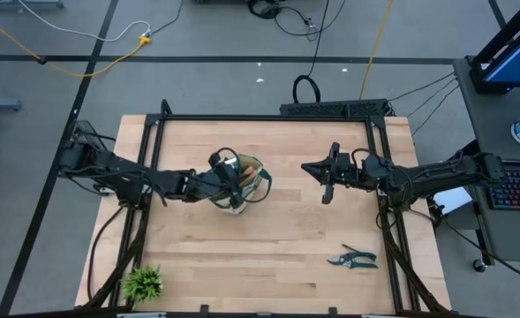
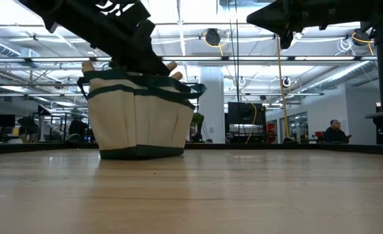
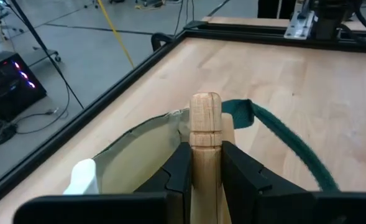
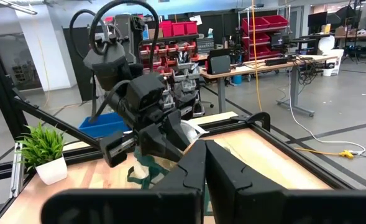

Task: Pick & Place Garden tools in Gardening bag
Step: Put the brown hand rake into the green gardening bag, then put the green shear scissors into the green gardening bag

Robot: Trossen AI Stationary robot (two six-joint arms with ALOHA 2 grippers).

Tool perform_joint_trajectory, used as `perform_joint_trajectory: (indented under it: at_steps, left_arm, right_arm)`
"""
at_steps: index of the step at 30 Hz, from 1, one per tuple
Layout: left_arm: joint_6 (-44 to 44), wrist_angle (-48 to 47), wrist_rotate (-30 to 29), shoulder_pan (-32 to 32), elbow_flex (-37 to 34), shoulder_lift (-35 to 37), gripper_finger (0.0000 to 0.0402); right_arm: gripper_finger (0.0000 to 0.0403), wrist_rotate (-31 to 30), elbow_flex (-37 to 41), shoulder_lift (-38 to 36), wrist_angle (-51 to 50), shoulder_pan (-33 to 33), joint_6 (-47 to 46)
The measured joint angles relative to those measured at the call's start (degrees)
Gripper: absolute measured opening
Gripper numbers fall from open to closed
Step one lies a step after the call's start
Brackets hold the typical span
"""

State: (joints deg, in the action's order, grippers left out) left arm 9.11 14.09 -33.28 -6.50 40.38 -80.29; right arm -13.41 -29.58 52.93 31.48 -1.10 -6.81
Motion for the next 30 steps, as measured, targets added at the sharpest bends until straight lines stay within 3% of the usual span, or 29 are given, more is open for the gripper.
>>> perform_joint_trajectory:
  at_steps: [4,10,14,30]
  left_arm:
    - [0.00,-0.17,0.11,0.02,0.00,0.00,0.0060]
    - [0.04,-0.35,0.47,0.04,0.00,0.00,0.0111]
    - [0.03,0.17,0.66,0.10,0.00,0.19,0.0124]
    - [-13.22,13.03,0.42,-2.02,0.24,3.95,0.0102]
  right_arm:
    - [0.0002,0.01,0.00,0.00,-0.02,-0.01,0.00]
    - [0.0002,0.02,0.00,0.00,-0.02,-0.02,0.00]
    - [0.0002,0.02,0.00,0.00,-0.02,-0.01,0.00]
    - [0.0002,0.02,0.00,0.02,0.73,-0.02,0.00]
